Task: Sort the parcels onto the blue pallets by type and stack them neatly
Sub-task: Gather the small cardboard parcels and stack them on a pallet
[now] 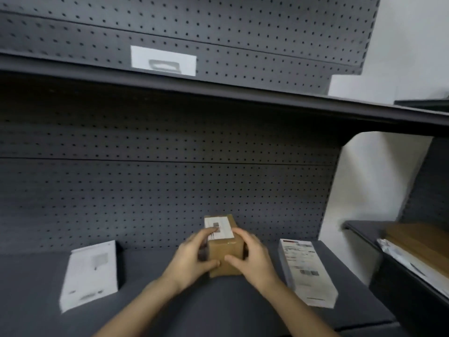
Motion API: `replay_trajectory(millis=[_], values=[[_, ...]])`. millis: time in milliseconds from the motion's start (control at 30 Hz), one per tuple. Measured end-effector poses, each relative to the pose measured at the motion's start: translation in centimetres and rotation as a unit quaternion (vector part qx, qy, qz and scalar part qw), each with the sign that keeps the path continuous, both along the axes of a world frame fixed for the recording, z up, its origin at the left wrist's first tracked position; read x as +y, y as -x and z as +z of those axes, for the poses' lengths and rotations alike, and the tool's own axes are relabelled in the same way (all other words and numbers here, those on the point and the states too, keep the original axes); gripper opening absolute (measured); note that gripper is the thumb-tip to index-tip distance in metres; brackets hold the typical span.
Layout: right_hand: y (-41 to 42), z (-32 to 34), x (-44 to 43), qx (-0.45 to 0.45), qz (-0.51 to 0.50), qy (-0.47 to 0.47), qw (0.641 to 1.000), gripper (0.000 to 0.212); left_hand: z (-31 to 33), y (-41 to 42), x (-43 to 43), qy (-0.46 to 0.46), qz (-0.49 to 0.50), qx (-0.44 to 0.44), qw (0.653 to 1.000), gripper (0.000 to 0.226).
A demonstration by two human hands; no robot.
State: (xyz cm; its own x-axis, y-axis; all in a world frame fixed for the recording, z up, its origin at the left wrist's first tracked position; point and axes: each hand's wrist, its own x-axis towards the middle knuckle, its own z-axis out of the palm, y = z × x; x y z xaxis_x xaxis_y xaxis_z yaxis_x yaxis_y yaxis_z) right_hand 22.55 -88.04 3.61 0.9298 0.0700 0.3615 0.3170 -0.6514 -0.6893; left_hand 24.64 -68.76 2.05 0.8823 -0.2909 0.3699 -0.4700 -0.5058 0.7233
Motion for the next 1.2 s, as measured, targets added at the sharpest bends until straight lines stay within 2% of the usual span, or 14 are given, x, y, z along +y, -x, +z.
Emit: replay_trajectory(millis=[167, 333, 500, 633, 800, 933, 1067, 1200], values=[[2.8, 0.2, 7.5, -0.035, 0.101, -0.096, 0.99, 0.062, 0.8, 7.3, 6.3, 0.064, 0.117, -0.048, 0.99, 0.064], [6.8, 0.4, 16.9, -0.019, 0.205, -0.159, 0.966, 0.063, 1.7, 14.9, 13.8, 0.029, 0.231, -0.097, 0.968, 0.056], [10.7, 1.3, 27.7, -0.011, 0.294, -0.198, 0.935, 0.062, 2.6, 20.9, 22.5, -0.016, 0.326, -0.113, 0.939, 0.063], [13.4, 2.2, 36.9, 0.003, 0.358, -0.19, 0.914, 0.063, 3.3, 25.1, 30.8, -0.05, 0.38, -0.121, 0.916, 0.067], [17.0, 2.9, 49.1, -0.005, 0.406, -0.171, 0.898, 0.072, 4.9, 29.7, 42.2, -0.071, 0.435, -0.121, 0.889, 0.061], [19.3, 2.3, 57.0, -0.004, 0.417, -0.142, 0.898, 0.083, 5.1, 31.9, 50.3, -0.092, 0.445, -0.102, 0.885, 0.06], [19.4, 1.6, 63.0, -0.005, 0.413, -0.121, 0.903, 0.084, 4.6, 32.1, 56.5, -0.123, 0.46, -0.081, 0.876, 0.059], [17.6, 1.6, 68.1, -0.013, 0.402, -0.122, 0.907, 0.083, 4.5, 30.3, 61.5, -0.147, 0.47, -0.107, 0.864, 0.056]])
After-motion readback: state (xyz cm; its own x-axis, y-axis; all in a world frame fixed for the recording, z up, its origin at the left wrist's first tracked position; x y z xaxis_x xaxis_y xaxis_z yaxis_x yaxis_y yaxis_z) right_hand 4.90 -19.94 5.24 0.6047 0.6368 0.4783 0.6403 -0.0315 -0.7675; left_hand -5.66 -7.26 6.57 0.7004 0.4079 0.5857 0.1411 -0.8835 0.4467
